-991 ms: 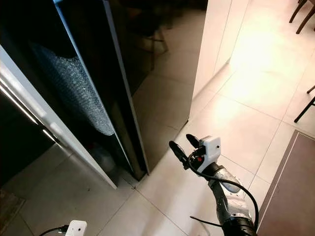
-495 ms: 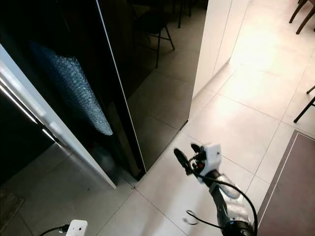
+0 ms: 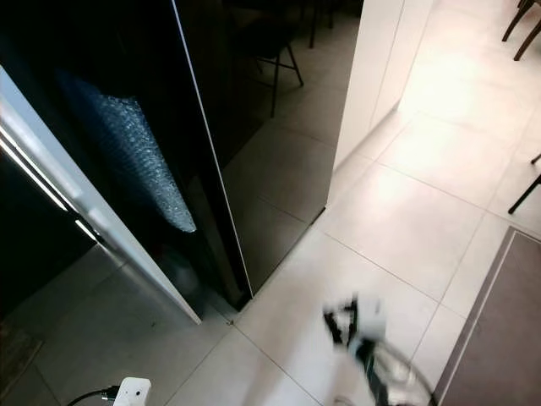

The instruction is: Restocking fridge

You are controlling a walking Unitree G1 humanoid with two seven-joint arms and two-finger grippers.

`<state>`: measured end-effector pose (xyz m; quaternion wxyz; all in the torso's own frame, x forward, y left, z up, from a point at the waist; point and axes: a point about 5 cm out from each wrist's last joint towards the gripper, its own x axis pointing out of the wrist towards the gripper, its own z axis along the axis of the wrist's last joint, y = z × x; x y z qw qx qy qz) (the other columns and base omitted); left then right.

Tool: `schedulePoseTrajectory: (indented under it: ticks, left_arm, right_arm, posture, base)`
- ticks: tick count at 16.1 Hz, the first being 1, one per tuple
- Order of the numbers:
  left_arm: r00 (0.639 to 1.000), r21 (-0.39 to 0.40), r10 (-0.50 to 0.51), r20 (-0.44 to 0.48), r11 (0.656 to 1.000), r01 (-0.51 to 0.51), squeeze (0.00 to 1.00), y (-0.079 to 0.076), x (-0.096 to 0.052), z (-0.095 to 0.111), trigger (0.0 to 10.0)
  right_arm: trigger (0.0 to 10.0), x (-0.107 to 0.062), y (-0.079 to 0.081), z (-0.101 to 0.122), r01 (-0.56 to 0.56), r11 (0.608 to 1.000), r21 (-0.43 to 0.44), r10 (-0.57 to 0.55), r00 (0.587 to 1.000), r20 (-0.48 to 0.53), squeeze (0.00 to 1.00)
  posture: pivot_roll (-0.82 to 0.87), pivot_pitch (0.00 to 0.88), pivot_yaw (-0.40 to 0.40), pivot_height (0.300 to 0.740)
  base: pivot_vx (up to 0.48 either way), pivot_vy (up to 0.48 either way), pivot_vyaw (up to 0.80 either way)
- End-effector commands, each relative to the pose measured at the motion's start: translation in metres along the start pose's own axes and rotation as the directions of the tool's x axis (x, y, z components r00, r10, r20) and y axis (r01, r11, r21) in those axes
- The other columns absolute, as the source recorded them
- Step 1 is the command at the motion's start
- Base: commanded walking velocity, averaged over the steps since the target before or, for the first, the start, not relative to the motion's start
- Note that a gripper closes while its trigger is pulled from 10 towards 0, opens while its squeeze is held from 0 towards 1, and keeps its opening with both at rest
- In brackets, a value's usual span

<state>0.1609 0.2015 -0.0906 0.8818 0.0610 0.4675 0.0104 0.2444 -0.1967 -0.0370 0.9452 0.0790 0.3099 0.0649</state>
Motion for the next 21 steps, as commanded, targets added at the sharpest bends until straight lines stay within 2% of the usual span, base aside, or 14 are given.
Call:
schedulePoseTrajectory:
  ticks: [1, 2, 3, 4, 7, 12, 16, 21]
  left_arm:
    - [1.0, -0.009, 0.012, -0.021, 1.0, -0.012, 0.0, 0.002, -0.001, -0.006, 10.0]
    - [1.0, -0.009, 0.012, -0.021, 1.0, -0.012, 0.0, 0.002, -0.001, -0.006, 10.0]
    - [1.0, -0.01, 0.014, -0.019, 1.0, -0.014, 0.0, 0.002, -0.001, -0.006, 10.0]
    - [1.0, -0.012, 0.016, -0.016, 1.0, -0.016, 0.0, 0.003, -0.001, -0.004, 10.0]
    - [1.0, -0.019, 0.015, -0.01, 1.0, -0.016, 0.0, 0.002, -0.001, -0.003, 10.0]
    - [1.0, -0.035, 0.01, 0.005, 0.999, -0.01, 0.0, 0.001, 0.0, 0.0, 10.0]
    - [1.0, -0.024, 0.002, 0.001, 1.0, -0.002, 0.0, 0.001, 0.0, 0.002, 10.0]
    - [1.0, -0.022, 0.001, 0.001, 1.0, 0.0, 0.0, 0.001, 0.001, 0.002, 10.0]
  right_arm:
    - [10.0, -0.002, 0.001, -0.012, 0.019, 1.0, -0.006, -0.019, 0.998, -0.055, 0.0]
    - [10.0, -0.002, 0.001, -0.013, 0.02, 1.0, -0.008, -0.021, 0.998, -0.058, 0.0]
    - [10.0, -0.007, -0.001, -0.029, 0.059, 0.998, 0.023, -0.056, 0.992, -0.114, 0.0]
    - [10.0, -0.017, -0.002, -0.058, 0.13, 0.99, 0.059, -0.114, 0.968, -0.224, 0.0]
    - [10.0, -0.025, 0.0, -0.078, 0.177, 0.983, 0.056, -0.154, 0.946, -0.284, 0.0]
    - [10.0, -0.023, 0.011, -0.082, 0.177, 0.983, 0.053, -0.154, 0.943, -0.294, 0.0]
    - [10.0, -0.023, 0.004, -0.077, 0.227, 0.973, 0.046, -0.205, 0.936, -0.285, 0.0]
    - [10.0, -0.023, 0.003, -0.077, 0.234, 0.971, 0.048, -0.211, 0.935, -0.283, 0.0]
  posture:
    - [-0.1, 0.131, 0.035, 0.74]
    - [-0.1, 0.131, 0.035, 0.74]
    - [-0.09, 0.138, 0.036, 0.74]
    - [-0.09, 0.138, 0.033, 0.74]
    - [-0.08, 0.142, 0.028, 0.74]
    - [-0.08, 0.142, 0.028, 0.74]
    - [-0.08, 0.121, 0.031, 0.74]
    - [-0.08, 0.121, 0.031, 0.74]
  base:
    - [0.0, 0.0, 0.0]
    - [0.0, 0.0, 0.0]
    - [0.0, 0.0, 0.0]
    - [0.0, 0.0, 0.0]
    - [0.0, 0.0, 0.0]
    - [0.0, 0.0, 0.0]
    - [0.0, 0.0, 0.0]
    - [0.0, 0.0, 0.0]
